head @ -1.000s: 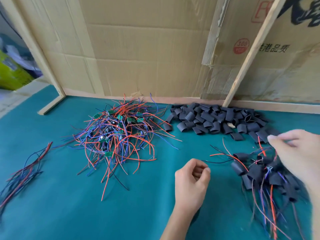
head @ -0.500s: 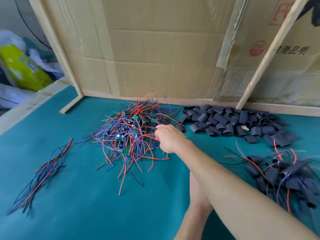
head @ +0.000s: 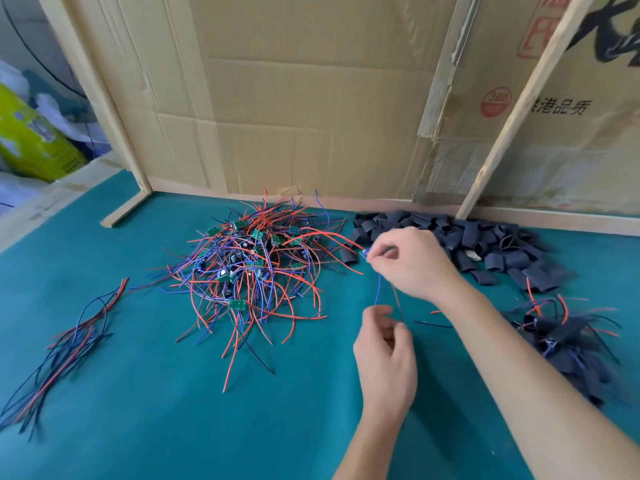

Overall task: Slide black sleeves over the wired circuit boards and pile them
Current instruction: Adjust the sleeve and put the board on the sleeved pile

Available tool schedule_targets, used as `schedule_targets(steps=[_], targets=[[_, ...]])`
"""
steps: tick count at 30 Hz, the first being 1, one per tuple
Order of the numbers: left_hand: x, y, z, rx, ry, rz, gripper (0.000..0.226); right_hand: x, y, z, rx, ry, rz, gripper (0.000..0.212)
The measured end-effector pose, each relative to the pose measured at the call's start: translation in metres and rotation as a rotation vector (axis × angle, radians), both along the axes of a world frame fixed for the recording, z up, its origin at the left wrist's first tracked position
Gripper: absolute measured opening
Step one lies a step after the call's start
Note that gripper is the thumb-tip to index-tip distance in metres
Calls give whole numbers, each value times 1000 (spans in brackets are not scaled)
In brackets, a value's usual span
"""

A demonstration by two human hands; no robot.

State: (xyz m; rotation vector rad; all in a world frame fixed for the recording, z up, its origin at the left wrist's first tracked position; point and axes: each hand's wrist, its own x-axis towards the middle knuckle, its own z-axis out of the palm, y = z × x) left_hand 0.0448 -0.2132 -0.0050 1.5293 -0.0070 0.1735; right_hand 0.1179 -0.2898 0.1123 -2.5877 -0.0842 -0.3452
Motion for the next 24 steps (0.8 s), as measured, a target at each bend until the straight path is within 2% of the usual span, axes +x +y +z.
schedule_targets(steps=[2,3,6,7,9,10,11,14,16,19,24], targets=[[0,0,3,-34,19,75,19,-15,-18,0,154,-5,-54,14],[0,-1,4,-46,25,105,17,-21,-27,-3,299,13,-77,16],[0,-1,3,-91,47,171,10,-32,-53,-3,926,-14,-158,23],[0,-1,3,-102,55,180,10,-34,-62,0,1070,-47,-179,25],[0,-1,5,-124,39,172,8,-38,-77,2,1163,-80,-203,30],[0,-1,6,-133,34,148,12,-39,-80,-1,1073,-62,-232,31],[0,-1,6,-124,29,110,19,-41,-80,-8,898,-18,-280,28],[1,-1,2,8,-15,11,21,-44,-63,-44,325,199,-322,5],[0,0,2,18,-4,-6,28,-45,-48,-63,106,280,-270,17],[-2,1,4,-1,24,25,34,-42,-33,-71,22,256,-237,24],[0,0,1,-7,19,51,21,-47,-41,-53,163,192,-227,21]])
